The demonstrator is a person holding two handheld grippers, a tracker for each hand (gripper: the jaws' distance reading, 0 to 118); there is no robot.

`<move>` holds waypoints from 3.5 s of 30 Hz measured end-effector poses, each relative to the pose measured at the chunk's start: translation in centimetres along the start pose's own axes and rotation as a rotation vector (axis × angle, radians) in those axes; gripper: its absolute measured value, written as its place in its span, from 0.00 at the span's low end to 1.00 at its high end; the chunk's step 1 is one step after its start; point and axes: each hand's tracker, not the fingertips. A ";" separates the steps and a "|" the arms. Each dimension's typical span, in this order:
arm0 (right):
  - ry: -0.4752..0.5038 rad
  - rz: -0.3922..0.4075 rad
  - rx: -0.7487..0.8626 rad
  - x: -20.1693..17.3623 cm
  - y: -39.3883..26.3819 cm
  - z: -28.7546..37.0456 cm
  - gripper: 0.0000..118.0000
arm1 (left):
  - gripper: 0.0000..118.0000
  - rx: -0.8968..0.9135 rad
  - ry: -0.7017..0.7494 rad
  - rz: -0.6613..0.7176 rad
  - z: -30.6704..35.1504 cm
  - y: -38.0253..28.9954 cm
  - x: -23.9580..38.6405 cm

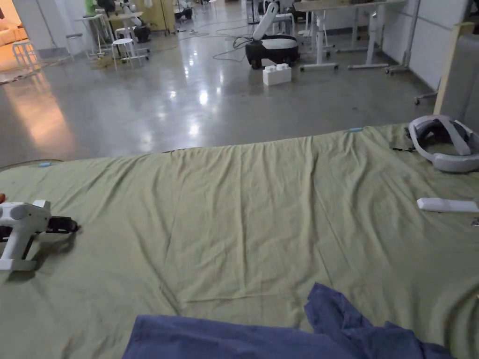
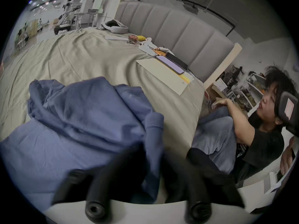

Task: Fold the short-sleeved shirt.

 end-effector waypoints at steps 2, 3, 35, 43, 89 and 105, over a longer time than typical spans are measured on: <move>0.031 -0.003 0.004 -0.3 0.0 -0.5 0.02 | 0.90 0.022 -0.070 0.064 2.1 0.4 -1.1; 0.052 0.002 0.009 0.0 -0.1 -0.8 0.02 | 0.92 0.096 -0.050 0.062 4.1 0.5 -1.4; 0.266 0.218 0.363 -9.9 7.1 4.4 0.02 | 0.01 0.857 1.196 0.025 47.2 -12.3 6.3; 0.236 0.184 0.322 -9.5 6.9 3.5 0.02 | 0.01 0.834 1.096 0.059 46.3 -11.1 5.6; 0.170 0.167 -0.202 -2.8 7.7 -14.3 0.73 | 0.07 -0.156 0.750 0.528 19.4 -3.7 -34.8; 0.137 0.277 -0.547 -1.5 4.7 -31.7 0.54 | 0.07 -0.133 0.712 0.560 20.1 -3.8 -34.3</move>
